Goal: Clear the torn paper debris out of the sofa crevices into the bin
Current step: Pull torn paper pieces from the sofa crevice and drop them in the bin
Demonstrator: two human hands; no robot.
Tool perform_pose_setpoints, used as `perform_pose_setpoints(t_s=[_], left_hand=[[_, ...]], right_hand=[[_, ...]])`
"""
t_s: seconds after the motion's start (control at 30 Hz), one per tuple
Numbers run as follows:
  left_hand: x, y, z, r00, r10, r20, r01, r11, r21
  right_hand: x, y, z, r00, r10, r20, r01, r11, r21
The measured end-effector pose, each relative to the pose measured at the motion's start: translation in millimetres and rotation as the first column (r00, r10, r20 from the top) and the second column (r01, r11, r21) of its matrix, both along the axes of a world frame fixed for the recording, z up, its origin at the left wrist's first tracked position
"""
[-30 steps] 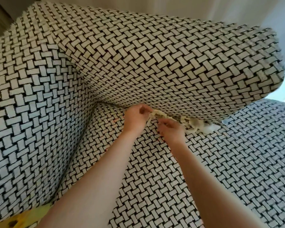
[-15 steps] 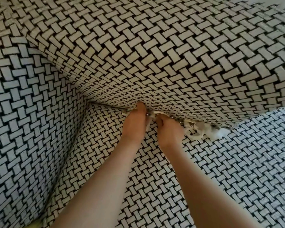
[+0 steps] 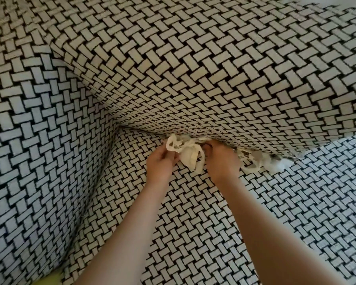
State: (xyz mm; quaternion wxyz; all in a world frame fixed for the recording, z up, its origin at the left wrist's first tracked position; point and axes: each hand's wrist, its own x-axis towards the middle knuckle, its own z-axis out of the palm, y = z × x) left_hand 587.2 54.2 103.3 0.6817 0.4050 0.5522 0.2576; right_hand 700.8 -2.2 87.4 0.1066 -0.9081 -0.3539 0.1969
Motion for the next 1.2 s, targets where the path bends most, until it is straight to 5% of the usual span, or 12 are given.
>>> perform_pose_setpoints(t_s=[0.1, 0.23, 0.57, 0.77, 0.93, 1.03, 1.1, 1.2], left_hand=[[-4.7, 1.5, 9.4, 0.978, 0.16, 0.131, -0.125, 0.962, -0.243], [-9.8, 6.8, 14.0, 0.962, 0.226, 0.154, -0.158, 0.918, -0.364], [-9.9, 6.7, 20.9, 0.983, 0.084, 0.165, -0.018, 0.929, -0.368], [-15.9, 7.5, 19.7, 0.977, 0.091, 0.191, 0.012, 0.878, -0.479], [-24.2, 16.1, 18.2, 0.963, 0.206, 0.177, -0.078, 0.833, -0.548], [-33.4, 25.4, 14.9, 0.966, 0.231, 0.115, -0.127, 0.812, -0.569], [-43.7, 30.6, 13.1, 0.985, 0.162, 0.06, -0.107, 0.845, -0.524], [-62.3, 32.7, 5.1, 0.993, 0.038, -0.113, -0.079, 0.919, -0.385]], right_hand=[[-4.2, -3.1, 2.3, 0.996, -0.086, 0.035, 0.084, 0.994, 0.068], [-18.9, -9.3, 9.5, 0.906, -0.304, -0.294, 0.404, 0.827, 0.391], [-62.4, -3.7, 32.5, 0.673, -0.001, -0.74, 0.46, 0.784, 0.417], [-76.7, 4.3, 33.1, 0.881, -0.038, -0.472, 0.235, 0.9, 0.367], [-78.7, 13.8, 36.3, 0.941, -0.062, -0.333, 0.232, 0.834, 0.5], [-73.1, 14.3, 25.4, 0.977, -0.214, 0.015, 0.168, 0.806, 0.567], [-71.0, 14.3, 13.9, 0.984, -0.11, 0.141, 0.049, 0.925, 0.377], [-73.8, 24.5, -1.7, 0.999, -0.005, 0.043, 0.001, 0.995, 0.102]])
